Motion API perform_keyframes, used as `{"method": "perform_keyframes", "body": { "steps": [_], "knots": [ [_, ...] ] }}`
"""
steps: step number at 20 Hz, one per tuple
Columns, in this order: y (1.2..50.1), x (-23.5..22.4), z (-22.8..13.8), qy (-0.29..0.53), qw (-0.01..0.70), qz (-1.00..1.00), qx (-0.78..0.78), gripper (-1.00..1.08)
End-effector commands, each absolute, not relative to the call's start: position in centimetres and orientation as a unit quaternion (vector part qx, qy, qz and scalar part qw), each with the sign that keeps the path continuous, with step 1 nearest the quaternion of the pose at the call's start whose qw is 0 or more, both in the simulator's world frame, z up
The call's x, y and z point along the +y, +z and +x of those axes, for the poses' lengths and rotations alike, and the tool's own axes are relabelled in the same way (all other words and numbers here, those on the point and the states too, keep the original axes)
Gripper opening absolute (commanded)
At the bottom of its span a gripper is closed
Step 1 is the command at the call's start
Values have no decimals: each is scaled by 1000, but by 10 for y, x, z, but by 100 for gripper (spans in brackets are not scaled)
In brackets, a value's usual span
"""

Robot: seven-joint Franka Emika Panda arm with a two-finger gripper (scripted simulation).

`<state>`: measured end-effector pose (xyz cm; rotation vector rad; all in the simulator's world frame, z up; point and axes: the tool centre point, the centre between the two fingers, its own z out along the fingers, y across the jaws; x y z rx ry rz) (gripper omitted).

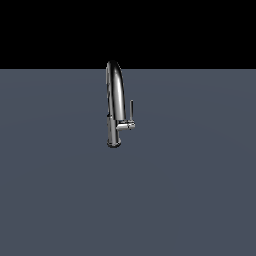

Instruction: Turn on the faucet by rotating a designated handle.

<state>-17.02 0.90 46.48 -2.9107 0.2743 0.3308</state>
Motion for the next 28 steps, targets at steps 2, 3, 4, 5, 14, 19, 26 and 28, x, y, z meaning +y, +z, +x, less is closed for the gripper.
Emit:
{"method": "perform_keyframes", "body": {
  "steps": [2,3,4,5,14,19,26,28],
  "knots": [
    [458,9,-151,137,119,-977,113,-100],
    [456,9,-145,144,125,-974,119,-100],
    [454,9,-139,152,130,-972,124,-100],
    [451,9,-134,159,136,-969,130,-100],
    [427,7,-85,224,187,-939,182,-100],
    [409,4,-59,261,216,-917,210,-100],
    [381,0,-25,311,257,-880,249,-100],
    [372,-1,-16,326,268,-868,261,-100]
  ]
}}
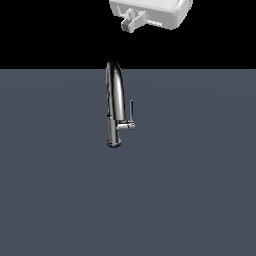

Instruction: Turn on the faucet by rotating a designated handle.

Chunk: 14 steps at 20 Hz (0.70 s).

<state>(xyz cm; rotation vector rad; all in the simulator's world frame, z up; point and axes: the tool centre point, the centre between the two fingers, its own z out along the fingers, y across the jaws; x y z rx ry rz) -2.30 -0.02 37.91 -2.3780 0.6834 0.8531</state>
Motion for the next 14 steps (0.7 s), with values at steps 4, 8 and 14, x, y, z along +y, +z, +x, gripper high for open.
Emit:
{"method": "perform_keyframes", "body": {
  "steps": [4,8,14],
  "knots": [
    [353,-4,2,355,291,-842,283,-100],
    [332,-6,19,384,315,-812,305,-100],
    [296,-10,43,428,350,-761,340,-100]
  ]
}}
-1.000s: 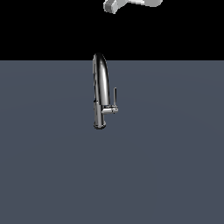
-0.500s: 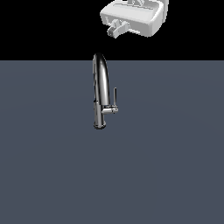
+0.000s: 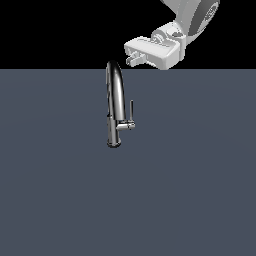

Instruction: Turn on the faucet by rotating a designated handle.

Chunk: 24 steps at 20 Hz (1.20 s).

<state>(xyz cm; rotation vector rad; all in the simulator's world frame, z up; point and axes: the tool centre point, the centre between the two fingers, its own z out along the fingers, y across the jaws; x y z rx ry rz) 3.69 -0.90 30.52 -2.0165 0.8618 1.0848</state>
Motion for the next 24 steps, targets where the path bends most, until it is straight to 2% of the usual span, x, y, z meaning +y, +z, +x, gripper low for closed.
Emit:
{"method": "perform_keyframes", "body": {
  "steps": [1,15,24],
  "knots": [
    [289,-10,46,436,355,-751,345,-100],
    [195,-9,83,525,426,-607,417,-100],
    [163,-5,89,548,444,-558,437,-100]
  ]
}}
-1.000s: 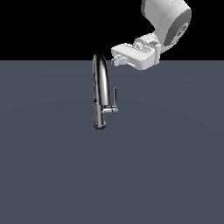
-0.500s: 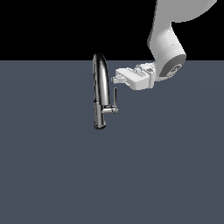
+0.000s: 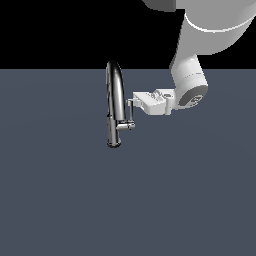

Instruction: Turn on the faucet by rotating a designated handle.

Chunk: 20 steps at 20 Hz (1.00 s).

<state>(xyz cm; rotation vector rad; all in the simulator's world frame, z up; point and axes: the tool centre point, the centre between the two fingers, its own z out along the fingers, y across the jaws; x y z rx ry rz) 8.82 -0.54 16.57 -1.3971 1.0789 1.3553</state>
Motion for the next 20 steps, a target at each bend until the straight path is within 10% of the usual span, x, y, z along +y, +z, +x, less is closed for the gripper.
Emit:
{"method": "perform_keyframes", "body": {
  "steps": [1,20],
  "knots": [
    [162,-4,89,549,445,-556,437,-100],
    [164,-10,63,549,445,-556,438,-100]
  ]
}}
